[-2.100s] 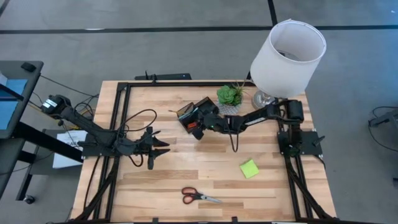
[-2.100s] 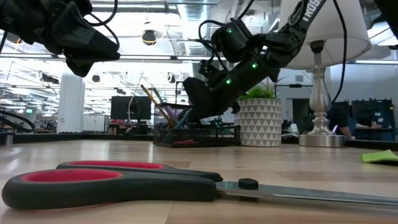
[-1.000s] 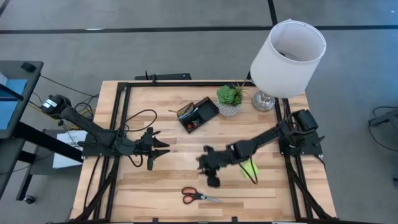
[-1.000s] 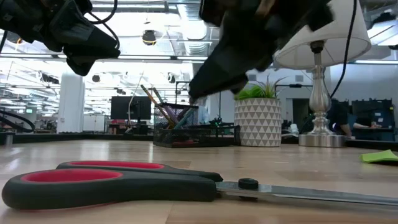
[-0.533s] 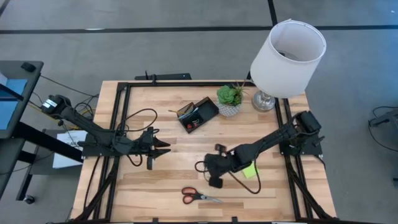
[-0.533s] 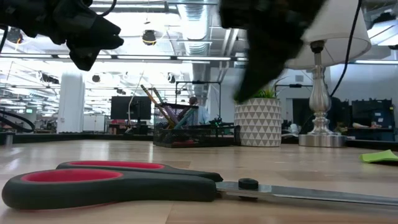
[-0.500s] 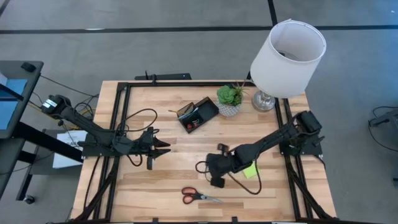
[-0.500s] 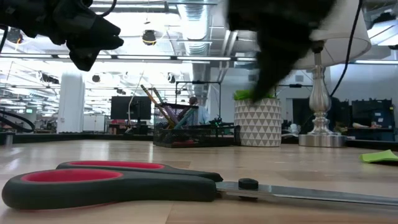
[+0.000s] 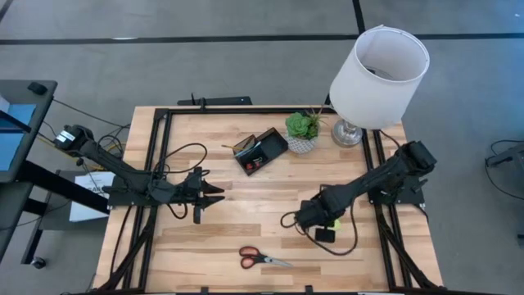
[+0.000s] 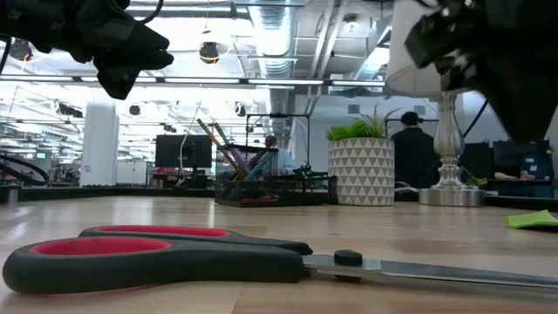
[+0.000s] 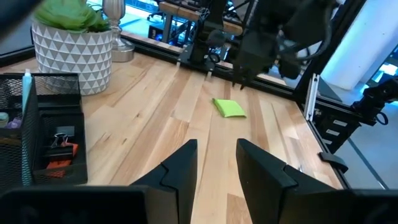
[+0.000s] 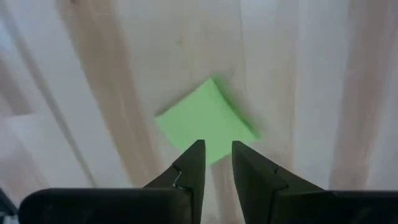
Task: Pick and place office supplies into organizer
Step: Put the green notepad into the black desk organizer
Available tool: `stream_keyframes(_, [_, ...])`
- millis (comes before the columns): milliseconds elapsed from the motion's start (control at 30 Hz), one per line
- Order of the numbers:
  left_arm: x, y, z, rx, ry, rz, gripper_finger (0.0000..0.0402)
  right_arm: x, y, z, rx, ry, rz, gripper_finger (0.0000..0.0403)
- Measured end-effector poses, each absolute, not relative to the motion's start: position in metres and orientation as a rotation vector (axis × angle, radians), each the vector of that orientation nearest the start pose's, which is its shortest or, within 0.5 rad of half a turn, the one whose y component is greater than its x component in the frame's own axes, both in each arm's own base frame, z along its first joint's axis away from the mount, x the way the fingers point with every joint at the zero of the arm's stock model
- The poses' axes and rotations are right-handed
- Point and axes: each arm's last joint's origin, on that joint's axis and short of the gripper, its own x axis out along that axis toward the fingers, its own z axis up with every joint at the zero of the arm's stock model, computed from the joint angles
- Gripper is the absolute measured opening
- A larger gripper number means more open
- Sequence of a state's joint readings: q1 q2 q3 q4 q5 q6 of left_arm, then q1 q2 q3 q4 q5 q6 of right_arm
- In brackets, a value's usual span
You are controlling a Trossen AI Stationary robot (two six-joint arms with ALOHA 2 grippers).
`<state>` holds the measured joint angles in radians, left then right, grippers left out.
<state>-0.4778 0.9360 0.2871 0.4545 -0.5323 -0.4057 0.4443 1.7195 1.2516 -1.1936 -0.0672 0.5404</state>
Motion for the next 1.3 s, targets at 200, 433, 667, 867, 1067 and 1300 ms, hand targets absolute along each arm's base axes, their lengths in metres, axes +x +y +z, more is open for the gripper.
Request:
stream_keyframes(200, [0.172,-0.072,0.198,-0.312,0.151,0.088,0.0105,0.264,0.112,0.180,0.129,1.725,0.143,0.0072])
stream_keyframes(433, [0.172,-0.072,0.198,-0.311,0.151,0.089,0.0105,0.273,0.088,0.165,0.155,1.637,0.247,0.0072])
stream_keyframes(667, [0.172,-0.072,0.198,-0.310,0.152,0.089,0.0105,0.277,0.072,0.165,0.199,1.629,0.244,0.0072])
stream_keyframes(867, [0.172,-0.072,0.198,-0.307,0.158,0.090,0.0105,0.275,0.080,0.159,0.163,1.628,0.286,0.0072])
stream_keyframes(1067, [0.172,-0.072,0.198,-0.308,0.157,0.090,0.0105,0.266,0.081,0.147,0.155,1.645,0.258,0.0072])
stream_keyframes(1300, [0.172,-0.072,0.198,-0.312,0.152,0.088,0.0105,0.270,0.079,0.146,0.145,1.605,0.263,0.0072])
